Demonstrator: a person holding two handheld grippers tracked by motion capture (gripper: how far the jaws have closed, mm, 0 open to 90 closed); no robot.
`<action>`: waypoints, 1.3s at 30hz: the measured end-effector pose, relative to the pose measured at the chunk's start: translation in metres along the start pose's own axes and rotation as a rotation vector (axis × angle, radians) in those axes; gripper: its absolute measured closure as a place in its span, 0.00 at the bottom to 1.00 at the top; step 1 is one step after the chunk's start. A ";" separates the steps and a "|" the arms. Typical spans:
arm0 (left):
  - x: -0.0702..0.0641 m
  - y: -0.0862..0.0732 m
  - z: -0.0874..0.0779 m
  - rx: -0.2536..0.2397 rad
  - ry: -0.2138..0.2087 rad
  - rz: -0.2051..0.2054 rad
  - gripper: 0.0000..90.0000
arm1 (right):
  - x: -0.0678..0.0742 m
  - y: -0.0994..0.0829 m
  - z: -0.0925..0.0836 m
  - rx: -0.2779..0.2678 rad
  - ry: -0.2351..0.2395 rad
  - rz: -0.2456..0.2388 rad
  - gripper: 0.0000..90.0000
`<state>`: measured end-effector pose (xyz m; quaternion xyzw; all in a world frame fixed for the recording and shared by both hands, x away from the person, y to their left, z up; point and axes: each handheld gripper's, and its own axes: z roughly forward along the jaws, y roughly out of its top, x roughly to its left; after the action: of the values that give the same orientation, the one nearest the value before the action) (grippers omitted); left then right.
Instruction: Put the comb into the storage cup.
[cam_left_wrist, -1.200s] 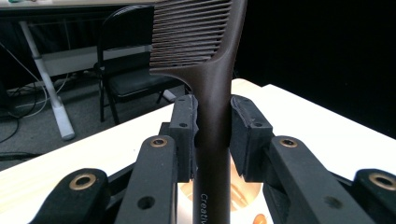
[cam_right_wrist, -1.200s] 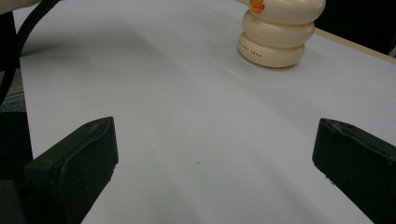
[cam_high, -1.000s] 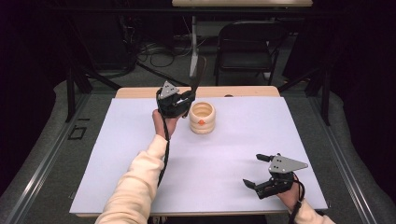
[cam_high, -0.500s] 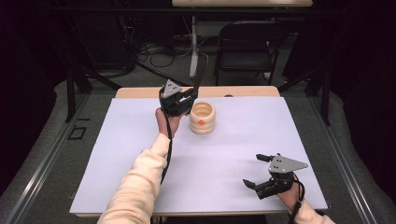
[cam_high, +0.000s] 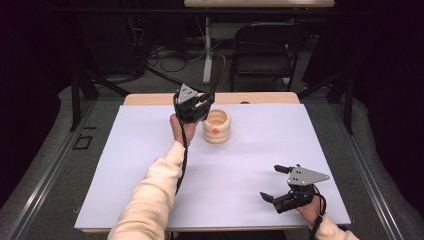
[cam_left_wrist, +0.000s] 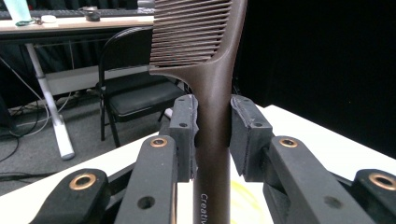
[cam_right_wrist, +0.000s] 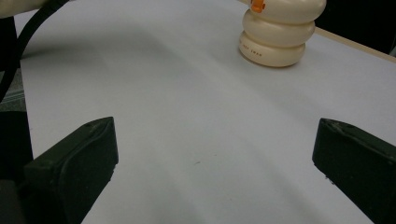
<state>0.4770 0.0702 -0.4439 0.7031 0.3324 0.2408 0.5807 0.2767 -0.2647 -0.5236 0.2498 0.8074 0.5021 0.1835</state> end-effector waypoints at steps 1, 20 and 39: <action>-0.001 0.000 0.001 -0.002 -0.001 -0.002 0.80 | 0.000 0.000 0.000 -0.001 0.000 0.000 0.00; -0.006 -0.004 0.018 -0.024 -0.011 -0.003 0.80 | 0.000 0.000 0.000 -0.004 0.002 0.002 0.00; -0.008 -0.013 0.034 -0.008 -0.010 -0.007 0.80 | 0.000 0.000 -0.001 -0.005 0.002 0.001 0.00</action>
<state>0.4935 0.0436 -0.4635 0.7011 0.3308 0.2364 0.5858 0.2764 -0.2651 -0.5233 0.2493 0.8061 0.5045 0.1830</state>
